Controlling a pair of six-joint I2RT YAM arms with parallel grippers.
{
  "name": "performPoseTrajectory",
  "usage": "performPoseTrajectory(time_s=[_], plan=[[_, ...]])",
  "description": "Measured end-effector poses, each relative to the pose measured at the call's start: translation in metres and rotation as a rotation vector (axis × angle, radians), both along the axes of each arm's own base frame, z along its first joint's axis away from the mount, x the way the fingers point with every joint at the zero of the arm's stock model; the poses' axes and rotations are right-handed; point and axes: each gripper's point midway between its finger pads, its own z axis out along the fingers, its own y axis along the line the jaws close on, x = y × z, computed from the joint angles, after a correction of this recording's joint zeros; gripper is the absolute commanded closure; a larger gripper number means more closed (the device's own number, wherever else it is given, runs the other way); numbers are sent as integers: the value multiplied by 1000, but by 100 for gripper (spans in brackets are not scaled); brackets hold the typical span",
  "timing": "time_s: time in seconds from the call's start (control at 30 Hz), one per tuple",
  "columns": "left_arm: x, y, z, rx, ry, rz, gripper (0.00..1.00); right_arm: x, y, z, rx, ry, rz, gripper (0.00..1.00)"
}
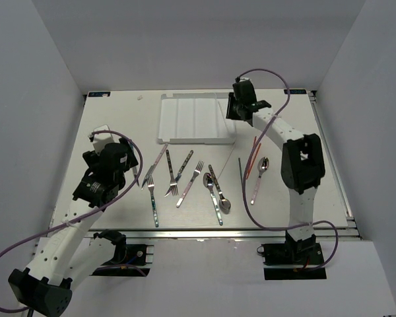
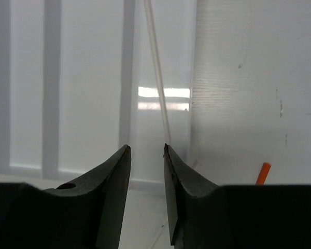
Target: Sort the eating utensils into containers
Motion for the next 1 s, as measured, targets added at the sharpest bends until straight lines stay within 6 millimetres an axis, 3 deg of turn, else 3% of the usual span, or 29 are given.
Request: performPoseTrajectory(time_s=[0.13, 0.2, 0.3, 0.5, 0.83, 1.0], plan=[[-1, 1, 2, -6, -8, 1, 2, -70, 18, 8, -21, 8, -26, 57], [-1, 0, 2, -8, -10, -2, 2, -100, 32, -5, -40, 27, -16, 57], [-1, -1, 2, -11, -8, -9, 2, -125, 44, -37, -62, 90, -21, 57], [-2, -2, 6, -20, -24, -16, 2, -134, 23, -88, -91, 192, -126, 56], [0, -4, 9, -32, -39, -29, 2, -129, 8, -108, -116, 207, -219, 59], [0, -5, 9, -33, -38, -32, 2, -126, 4, -108, -101, 203, -259, 72]])
